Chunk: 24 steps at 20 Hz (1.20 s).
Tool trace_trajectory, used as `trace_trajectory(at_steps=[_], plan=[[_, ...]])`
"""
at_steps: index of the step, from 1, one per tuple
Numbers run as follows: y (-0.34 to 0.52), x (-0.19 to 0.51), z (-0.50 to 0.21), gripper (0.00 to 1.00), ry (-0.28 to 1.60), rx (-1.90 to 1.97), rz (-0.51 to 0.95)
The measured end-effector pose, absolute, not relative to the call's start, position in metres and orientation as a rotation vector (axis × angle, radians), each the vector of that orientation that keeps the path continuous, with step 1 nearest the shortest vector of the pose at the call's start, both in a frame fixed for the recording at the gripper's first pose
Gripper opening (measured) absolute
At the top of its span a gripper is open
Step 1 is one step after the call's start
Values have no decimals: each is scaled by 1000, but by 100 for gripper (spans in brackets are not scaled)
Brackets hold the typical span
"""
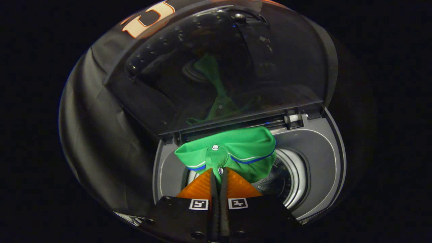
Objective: Put the clothes into the washing machine and then close the washing machine lid.
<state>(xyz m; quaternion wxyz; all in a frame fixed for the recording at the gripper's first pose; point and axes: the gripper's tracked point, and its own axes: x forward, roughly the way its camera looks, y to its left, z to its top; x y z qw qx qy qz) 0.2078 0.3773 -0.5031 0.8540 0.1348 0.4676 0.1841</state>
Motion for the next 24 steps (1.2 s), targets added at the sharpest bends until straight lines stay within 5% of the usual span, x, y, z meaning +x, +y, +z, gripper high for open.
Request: trace_trajectory(at_steps=[18,20,24], plan=[[361,201,-567,8,1160,188,327],[359,201,-566,14,1158,177,319],[352,202,-567,63,1159,124,314]])
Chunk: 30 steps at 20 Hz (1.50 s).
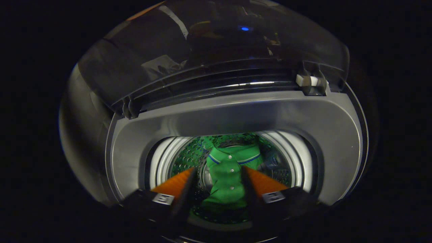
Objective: Put the clothes into the washing machine and then close the washing machine lid.
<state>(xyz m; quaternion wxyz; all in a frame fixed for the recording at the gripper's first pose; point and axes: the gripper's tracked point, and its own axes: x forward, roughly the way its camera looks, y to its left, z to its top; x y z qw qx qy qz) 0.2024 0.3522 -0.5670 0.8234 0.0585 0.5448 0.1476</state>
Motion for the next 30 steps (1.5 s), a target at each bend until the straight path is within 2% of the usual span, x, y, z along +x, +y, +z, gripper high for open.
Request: trace_trajectory(at_steps=[3,10,18,30], plan=[[350,200,-564,99,1152,133,313],[344,199,-542,99,1111,109,306],[332,191,-485,99,1012,101,294],[325,224,-315,99,771,80,332]])
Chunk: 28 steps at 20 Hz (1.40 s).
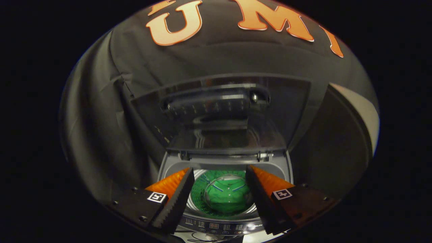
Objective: Put the clothes into the washing machine and then close the washing machine lid.
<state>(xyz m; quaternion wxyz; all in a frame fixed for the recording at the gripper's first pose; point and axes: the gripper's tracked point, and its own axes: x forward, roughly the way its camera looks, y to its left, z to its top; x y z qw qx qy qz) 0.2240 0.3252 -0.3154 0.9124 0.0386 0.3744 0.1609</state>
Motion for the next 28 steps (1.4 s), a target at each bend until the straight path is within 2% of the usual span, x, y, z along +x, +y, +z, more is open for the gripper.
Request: trace_trajectory(at_steps=[7,11,15,21,28], plan=[[323,285,-221,98,602,62,330],[317,331,-209,98,565,54,303],[322,364,-231,99,598,52,286],[323,361,-238,99,598,60,291],[317,315,-240,99,584,35,300]])
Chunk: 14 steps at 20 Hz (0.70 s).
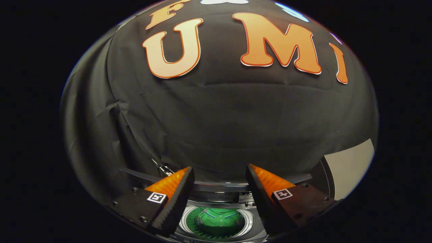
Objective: Put the clothes into the washing machine and then close the washing machine lid.
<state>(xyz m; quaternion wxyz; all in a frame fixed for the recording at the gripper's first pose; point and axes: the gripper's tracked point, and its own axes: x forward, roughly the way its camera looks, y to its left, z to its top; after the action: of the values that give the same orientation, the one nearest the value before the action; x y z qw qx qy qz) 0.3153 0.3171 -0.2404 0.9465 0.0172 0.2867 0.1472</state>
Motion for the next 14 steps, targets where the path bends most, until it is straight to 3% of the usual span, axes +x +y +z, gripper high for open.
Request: trace_trajectory(at_steps=[14], plan=[[311,216,-304,99,641,39,312]])
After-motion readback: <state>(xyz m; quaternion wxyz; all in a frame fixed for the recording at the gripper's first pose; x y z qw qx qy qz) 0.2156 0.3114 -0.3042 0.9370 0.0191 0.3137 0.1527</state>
